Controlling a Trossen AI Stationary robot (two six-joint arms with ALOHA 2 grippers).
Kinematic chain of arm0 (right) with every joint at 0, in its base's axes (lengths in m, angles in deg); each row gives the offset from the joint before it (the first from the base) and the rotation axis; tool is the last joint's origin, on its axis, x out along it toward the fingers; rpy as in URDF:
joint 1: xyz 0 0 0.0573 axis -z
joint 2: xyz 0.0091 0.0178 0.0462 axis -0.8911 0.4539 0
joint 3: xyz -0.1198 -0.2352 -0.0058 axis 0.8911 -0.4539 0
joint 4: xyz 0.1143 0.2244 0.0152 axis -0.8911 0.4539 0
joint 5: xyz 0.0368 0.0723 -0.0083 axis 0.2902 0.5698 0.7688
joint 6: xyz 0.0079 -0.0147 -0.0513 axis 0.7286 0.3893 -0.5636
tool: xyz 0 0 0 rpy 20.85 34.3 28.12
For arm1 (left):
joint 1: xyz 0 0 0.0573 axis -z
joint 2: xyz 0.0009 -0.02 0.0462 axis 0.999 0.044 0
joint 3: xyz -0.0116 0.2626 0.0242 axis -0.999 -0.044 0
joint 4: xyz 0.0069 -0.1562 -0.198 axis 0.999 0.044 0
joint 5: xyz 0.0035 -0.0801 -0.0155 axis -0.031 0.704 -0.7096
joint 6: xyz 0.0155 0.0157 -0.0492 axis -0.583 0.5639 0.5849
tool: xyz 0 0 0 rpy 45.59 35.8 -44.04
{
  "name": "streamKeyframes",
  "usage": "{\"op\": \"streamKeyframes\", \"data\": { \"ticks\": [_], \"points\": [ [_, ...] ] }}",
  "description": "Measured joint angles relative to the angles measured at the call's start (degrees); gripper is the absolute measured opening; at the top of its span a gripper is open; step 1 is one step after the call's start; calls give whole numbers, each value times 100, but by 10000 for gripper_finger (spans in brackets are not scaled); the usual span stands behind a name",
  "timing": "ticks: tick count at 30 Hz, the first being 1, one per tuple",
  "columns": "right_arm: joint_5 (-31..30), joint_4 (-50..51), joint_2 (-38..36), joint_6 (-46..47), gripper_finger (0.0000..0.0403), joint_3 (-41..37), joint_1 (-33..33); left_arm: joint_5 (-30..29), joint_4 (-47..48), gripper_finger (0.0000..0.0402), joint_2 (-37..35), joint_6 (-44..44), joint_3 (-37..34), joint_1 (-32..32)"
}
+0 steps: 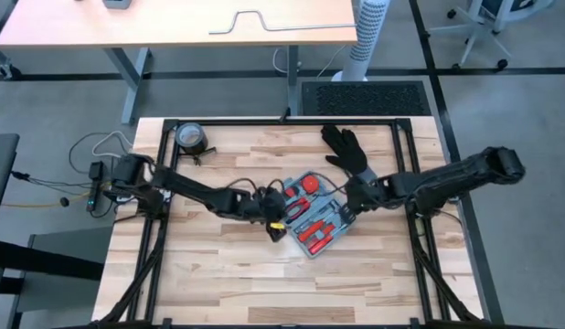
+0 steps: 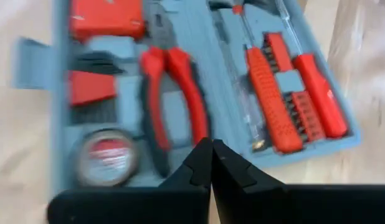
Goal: Prefit tool cases
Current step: Open the gray toolbox
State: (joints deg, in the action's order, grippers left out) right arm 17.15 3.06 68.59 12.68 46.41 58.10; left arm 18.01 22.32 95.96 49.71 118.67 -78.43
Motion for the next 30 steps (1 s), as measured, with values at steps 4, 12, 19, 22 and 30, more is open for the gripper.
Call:
{"op": "streamKeyframes", "data": {
  "ticks": [4,12,19,22,30],
  "points": [
    [405,-270,-122,-95,11,-461,440,-25,-142,0,490,389,-4,41],
    [1108,-1862,9,358,11,-1155,583,-110,308,0,503,56,20,-76],
    [1118,-3037,484,1116,11,-1203,-248,-191,945,0,387,-172,12,-138],
    [868,-3336,596,1516,11,-1201,-725,-127,1063,0,273,-224,-6,-67],
    [-83,-3523,569,2486,11,-1197,-1697,-223,1396,0,-332,-425,-11,32]
  ]
}}
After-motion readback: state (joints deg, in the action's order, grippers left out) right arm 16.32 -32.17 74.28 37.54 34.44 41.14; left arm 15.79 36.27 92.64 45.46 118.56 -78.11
